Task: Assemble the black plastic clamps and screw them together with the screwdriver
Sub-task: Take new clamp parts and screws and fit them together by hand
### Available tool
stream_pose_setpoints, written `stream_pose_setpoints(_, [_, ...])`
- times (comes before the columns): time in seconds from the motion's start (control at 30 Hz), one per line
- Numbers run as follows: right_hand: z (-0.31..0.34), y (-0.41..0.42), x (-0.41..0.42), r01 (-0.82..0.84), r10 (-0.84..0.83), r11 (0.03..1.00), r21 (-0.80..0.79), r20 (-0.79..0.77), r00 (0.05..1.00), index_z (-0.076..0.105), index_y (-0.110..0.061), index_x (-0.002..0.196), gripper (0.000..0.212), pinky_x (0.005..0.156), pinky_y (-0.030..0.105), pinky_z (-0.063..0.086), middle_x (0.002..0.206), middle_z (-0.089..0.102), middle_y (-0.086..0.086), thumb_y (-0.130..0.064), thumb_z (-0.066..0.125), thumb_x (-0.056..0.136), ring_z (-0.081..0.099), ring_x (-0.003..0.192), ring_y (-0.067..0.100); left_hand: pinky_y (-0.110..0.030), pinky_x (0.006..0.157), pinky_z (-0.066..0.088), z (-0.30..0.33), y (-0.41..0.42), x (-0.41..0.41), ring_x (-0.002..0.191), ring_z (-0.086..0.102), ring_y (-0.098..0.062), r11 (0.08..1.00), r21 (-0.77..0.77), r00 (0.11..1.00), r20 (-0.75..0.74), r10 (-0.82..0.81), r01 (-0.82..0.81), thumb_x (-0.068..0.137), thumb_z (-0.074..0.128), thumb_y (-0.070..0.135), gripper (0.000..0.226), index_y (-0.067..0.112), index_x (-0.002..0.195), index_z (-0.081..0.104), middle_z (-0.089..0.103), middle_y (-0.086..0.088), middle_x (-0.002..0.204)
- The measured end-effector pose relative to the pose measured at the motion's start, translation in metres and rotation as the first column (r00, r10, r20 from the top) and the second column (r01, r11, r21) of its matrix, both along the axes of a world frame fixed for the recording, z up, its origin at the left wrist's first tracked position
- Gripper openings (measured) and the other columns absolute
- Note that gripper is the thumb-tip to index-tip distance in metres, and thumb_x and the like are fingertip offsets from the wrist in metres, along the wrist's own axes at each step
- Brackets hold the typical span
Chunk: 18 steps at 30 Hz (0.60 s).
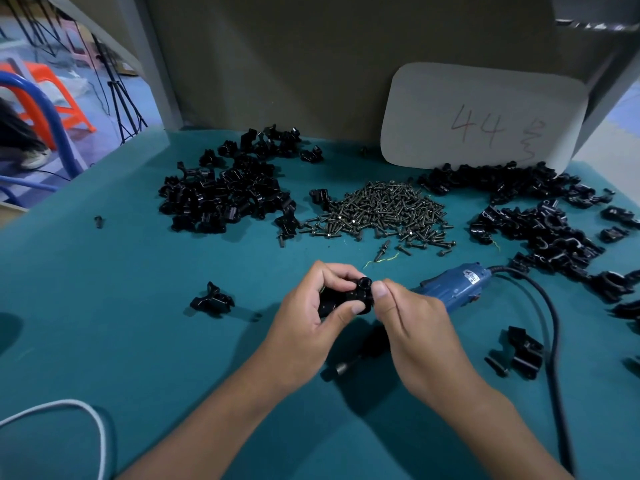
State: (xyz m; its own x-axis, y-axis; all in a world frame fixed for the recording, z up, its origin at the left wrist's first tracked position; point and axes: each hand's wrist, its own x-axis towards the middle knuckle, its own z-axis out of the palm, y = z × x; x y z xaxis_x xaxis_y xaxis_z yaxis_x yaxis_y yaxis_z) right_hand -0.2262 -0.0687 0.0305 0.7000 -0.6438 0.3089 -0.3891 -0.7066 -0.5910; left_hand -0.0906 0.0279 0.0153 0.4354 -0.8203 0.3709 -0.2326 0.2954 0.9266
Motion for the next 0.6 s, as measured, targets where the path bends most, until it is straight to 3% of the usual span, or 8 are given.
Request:
stream_pose_setpoints(0.07, [0.004, -0.002, -0.004, -0.02, 0.02, 1.0, -0.003, -0.033, 0.999, 0.033, -0.027, 0.071, 0.048, 0.059, 0.039, 0.037, 0.06, 0.042, -0.005, -0.061, 0.017, 0.101, 0.044, 0.063, 0.017, -0.032, 0.097, 0.051, -0.001, -0.001, -0.001, 0.115, 0.063, -0.017, 1.0, 0.027, 0.999, -0.032, -0.005, 0.006, 0.09, 0.067, 0.037, 0.016, 0.027, 0.099, 0.057, 0.066, 0.012, 0.117])
stream_pose_setpoints(0.13, [0.008, -0.005, -0.008, -0.077, 0.069, 0.992, -0.101, -0.074, 0.995, 0.037, -0.029, 0.077, 0.039, 0.064, 0.029, 0.035, 0.068, 0.043, -0.007, -0.055, 0.022, 0.101, 0.044, 0.07, 0.013, -0.029, 0.098, 0.049, -0.002, -0.001, -0.001, 0.116, 0.063, -0.013, 0.998, 0.054, 0.998, -0.07, -0.005, 0.009, 0.088, 0.068, 0.039, 0.022, 0.023, 0.099, 0.058, 0.067, 0.012, 0.116])
stream_pose_setpoints(0.23, [0.011, -0.011, -0.01, -0.161, 0.132, 0.96, -0.23, -0.14, 0.981, 0.044, -0.021, 0.085, 0.034, 0.065, 0.031, 0.03, 0.076, 0.042, -0.009, -0.044, 0.028, 0.104, 0.04, 0.073, 0.013, -0.024, 0.097, 0.048, -0.003, -0.003, -0.001, 0.114, 0.063, -0.01, 0.999, 0.051, 0.995, -0.098, -0.014, 0.019, 0.086, 0.068, 0.038, 0.025, 0.02, 0.1, 0.057, 0.067, 0.012, 0.115])
stream_pose_setpoints(0.37, [0.009, -0.014, -0.009, -0.177, 0.143, 0.953, -0.247, -0.149, 0.978, 0.036, -0.025, 0.081, 0.036, 0.066, 0.032, 0.032, 0.073, 0.037, -0.012, -0.044, 0.022, 0.108, 0.037, 0.072, 0.013, -0.024, 0.096, 0.048, -0.002, -0.001, -0.001, 0.114, 0.063, -0.013, 1.0, 0.0, 0.995, -0.1, -0.03, 0.03, 0.089, 0.067, 0.032, 0.021, 0.019, 0.1, 0.055, 0.067, 0.01, 0.116])
stream_pose_setpoints(0.5, [0.007, -0.013, -0.008, -0.136, 0.121, 0.979, -0.155, -0.101, 0.987, 0.028, -0.035, 0.075, 0.038, 0.06, 0.034, 0.03, 0.071, 0.041, -0.009, -0.056, 0.017, 0.105, 0.04, 0.07, 0.01, -0.025, 0.097, 0.049, 0.0, -0.001, -0.002, 0.117, 0.062, -0.016, 0.999, 0.018, 0.998, -0.051, -0.04, 0.041, 0.091, 0.067, 0.033, 0.013, 0.03, 0.1, 0.057, 0.066, 0.011, 0.118])
stream_pose_setpoints(0.6, [0.004, -0.014, -0.012, -0.12, 0.119, 0.993, -0.014, -0.037, 0.992, 0.039, -0.042, 0.089, 0.033, 0.072, 0.02, 0.036, 0.092, 0.049, -0.023, -0.071, 0.026, 0.097, 0.048, 0.089, 0.001, -0.022, 0.095, 0.049, -0.003, -0.003, -0.001, 0.113, 0.064, -0.006, 0.998, 0.065, 0.978, -0.211, 0.002, 0.012, 0.089, 0.07, 0.027, 0.017, 0.021, 0.1, 0.058, 0.069, 0.011, 0.114])
